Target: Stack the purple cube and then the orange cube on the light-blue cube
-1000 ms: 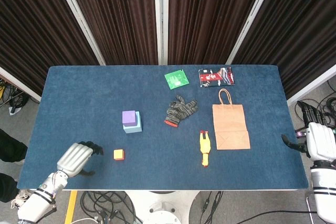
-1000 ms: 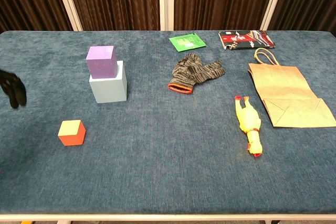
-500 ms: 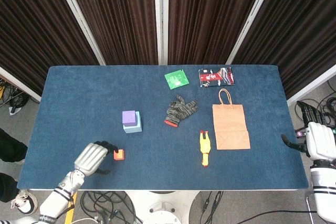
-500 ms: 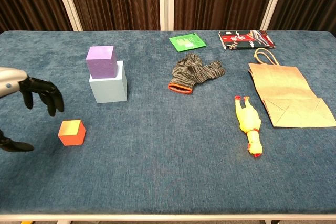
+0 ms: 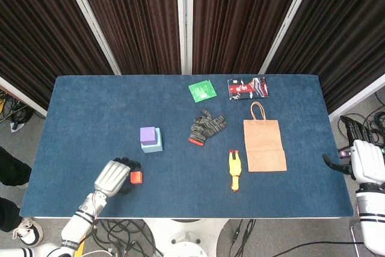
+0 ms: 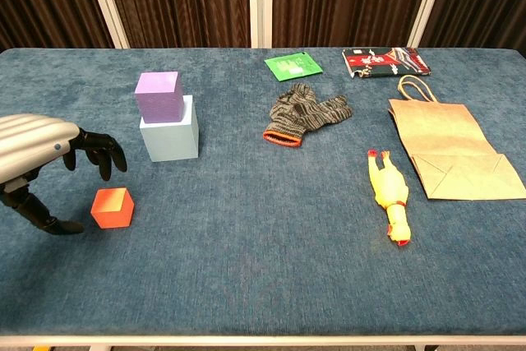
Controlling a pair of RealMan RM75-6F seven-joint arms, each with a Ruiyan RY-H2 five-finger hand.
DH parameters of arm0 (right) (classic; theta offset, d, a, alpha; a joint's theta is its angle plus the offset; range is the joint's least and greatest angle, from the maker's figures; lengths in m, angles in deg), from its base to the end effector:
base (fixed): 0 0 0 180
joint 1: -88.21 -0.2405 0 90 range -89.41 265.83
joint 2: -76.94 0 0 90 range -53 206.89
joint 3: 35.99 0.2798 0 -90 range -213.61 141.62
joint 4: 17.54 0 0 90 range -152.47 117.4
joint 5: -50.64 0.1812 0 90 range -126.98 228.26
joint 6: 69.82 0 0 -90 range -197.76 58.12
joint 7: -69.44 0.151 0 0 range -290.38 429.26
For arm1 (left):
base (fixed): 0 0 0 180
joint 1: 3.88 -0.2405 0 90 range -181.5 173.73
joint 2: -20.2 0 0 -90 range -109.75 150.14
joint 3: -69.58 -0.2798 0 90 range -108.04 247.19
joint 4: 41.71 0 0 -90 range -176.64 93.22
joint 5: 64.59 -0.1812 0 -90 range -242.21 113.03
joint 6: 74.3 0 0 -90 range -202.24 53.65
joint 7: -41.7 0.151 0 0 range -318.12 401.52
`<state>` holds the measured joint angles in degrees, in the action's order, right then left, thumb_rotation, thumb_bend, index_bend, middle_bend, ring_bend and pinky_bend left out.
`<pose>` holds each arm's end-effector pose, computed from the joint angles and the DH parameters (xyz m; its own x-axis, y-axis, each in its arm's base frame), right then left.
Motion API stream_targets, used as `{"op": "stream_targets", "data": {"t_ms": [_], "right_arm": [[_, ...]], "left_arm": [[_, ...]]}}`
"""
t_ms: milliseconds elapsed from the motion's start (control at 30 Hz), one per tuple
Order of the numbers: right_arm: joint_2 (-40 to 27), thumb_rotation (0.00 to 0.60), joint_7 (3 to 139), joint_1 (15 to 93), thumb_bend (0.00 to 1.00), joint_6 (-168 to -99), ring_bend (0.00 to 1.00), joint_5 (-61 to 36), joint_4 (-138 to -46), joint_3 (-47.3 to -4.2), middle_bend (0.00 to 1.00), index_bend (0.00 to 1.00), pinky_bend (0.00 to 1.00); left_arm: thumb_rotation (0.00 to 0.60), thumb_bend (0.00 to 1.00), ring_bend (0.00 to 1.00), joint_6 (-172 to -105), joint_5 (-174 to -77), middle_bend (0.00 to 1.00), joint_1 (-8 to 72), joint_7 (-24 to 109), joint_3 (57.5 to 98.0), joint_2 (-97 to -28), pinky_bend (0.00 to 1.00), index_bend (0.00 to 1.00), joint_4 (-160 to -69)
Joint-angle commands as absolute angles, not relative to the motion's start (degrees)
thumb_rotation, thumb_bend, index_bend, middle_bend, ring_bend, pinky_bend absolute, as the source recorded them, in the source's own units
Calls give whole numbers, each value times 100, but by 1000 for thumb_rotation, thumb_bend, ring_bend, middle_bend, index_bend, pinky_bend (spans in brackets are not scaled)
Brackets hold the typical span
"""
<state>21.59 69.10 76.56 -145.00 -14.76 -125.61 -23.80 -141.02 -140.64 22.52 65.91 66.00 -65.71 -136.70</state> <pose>-0.2895 -0.2413 0.2335 0.2003 -0.0019 0.9797 -0.9679 0.1548 0.1982 -0.2241 0.2443 0.0112 0.4880 0.3178 0.8130 0.8524 -0.3740 -0.3655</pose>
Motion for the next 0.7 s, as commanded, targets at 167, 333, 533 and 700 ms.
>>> {"op": "stream_targets", "data": {"t_ms": [167, 333, 533, 700], "right_arm": [[2154, 600, 6880, 7640, 152, -14484, 0, -1464, -12568, -2384, 61, 20, 0], [2156, 600, 6887, 7645, 152, -14505, 0, -1434, -12564, -2369, 61, 20, 0], [2161, 600, 6911, 7654, 152, -14514, 0, -1438, -12550, -2369, 61, 21, 0], [2161, 600, 6920, 7655, 153, -14516, 0, -1433, -12538, -2367, 61, 21, 0]], "left_arm": [[600, 168, 343, -14029, -13974, 485, 2230, 6598, 6705, -6679, 408, 372, -13583], [600, 170, 343, -13976, -13923, 490, 2206, 6584, 6737, -6768, 408, 372, -13515], [600, 185, 343, -13979, -13897, 498, 2167, 6556, 6792, -6908, 408, 372, -13388], [600, 195, 343, -13962, -13857, 506, 2161, 6529, 6866, -7008, 409, 372, -13323]]}}
